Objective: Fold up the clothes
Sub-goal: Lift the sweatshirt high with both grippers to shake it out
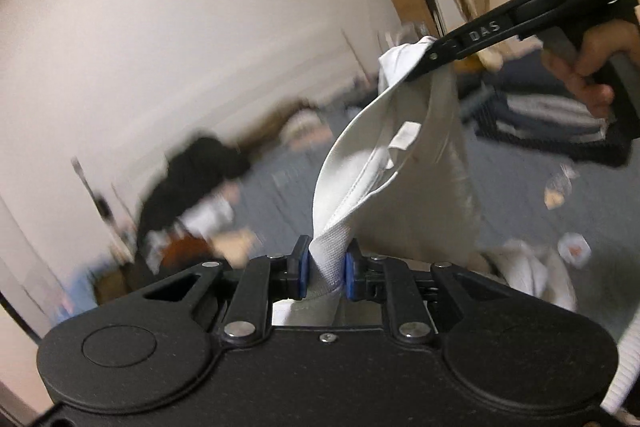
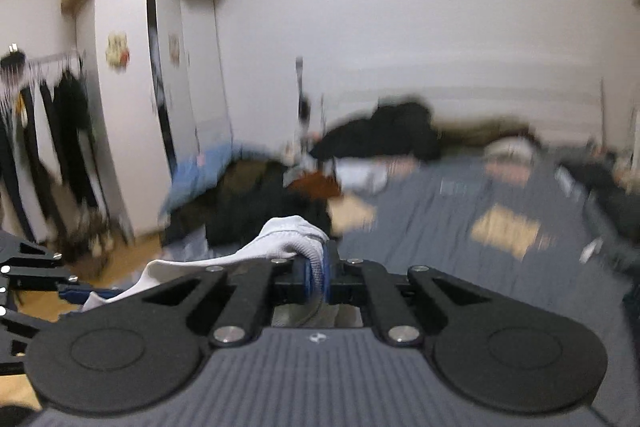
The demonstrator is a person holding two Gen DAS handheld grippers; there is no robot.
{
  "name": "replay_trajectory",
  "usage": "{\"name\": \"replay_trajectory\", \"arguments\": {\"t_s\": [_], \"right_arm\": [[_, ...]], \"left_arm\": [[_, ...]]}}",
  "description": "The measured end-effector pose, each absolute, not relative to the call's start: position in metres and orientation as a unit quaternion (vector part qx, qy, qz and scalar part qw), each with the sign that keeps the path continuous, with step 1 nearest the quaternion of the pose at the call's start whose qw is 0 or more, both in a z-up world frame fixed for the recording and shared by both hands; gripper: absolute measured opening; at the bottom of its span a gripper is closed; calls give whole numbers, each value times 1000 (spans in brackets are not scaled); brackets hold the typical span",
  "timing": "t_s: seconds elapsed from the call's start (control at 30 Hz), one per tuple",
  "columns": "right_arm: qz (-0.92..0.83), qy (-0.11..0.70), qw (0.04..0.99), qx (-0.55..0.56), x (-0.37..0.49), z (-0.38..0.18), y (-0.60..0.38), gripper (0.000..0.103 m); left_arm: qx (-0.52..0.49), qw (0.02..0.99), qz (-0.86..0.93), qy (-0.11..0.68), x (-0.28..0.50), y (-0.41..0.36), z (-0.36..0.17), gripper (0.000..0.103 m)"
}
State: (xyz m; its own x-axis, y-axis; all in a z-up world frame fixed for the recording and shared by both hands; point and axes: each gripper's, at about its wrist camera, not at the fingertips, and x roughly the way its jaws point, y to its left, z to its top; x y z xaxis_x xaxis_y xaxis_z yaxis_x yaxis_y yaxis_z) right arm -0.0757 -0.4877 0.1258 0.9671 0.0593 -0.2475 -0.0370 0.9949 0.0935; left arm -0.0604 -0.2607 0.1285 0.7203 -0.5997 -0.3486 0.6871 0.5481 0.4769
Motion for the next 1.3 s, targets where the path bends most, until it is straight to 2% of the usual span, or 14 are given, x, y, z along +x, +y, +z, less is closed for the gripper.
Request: {"name": "replay_trajectory", "arguments": {"t_s": [0.33, 0.5, 0.6, 0.77, 0.97, 1.13, 1.3], "right_arm": [[-23, -35, 999, -17, -163, 307, -462, 5], [-37, -106, 992, -57, -215, 370, -438, 5], [-50, -128, 987, -83, -234, 389, -424, 5], [-50, -113, 988, -90, -244, 400, -418, 5], [-46, -122, 984, -119, -267, 408, -409, 5], [-45, -92, 988, -115, -248, 394, -424, 5], [-47, -21, 995, -82, -189, 346, -461, 5]], "left_arm": [[343, 872, -328, -115, -148, -250, 302, 17], [346, 861, -338, -157, -191, -231, 360, 17], [354, 858, -334, -167, -204, -227, 368, 17], [337, 861, -340, -175, -220, -217, 375, 17], [320, 858, -359, -182, -210, -218, 369, 17], [321, 855, -378, -151, -175, -245, 343, 17], [333, 851, -399, -76, -98, -296, 284, 17]]}}
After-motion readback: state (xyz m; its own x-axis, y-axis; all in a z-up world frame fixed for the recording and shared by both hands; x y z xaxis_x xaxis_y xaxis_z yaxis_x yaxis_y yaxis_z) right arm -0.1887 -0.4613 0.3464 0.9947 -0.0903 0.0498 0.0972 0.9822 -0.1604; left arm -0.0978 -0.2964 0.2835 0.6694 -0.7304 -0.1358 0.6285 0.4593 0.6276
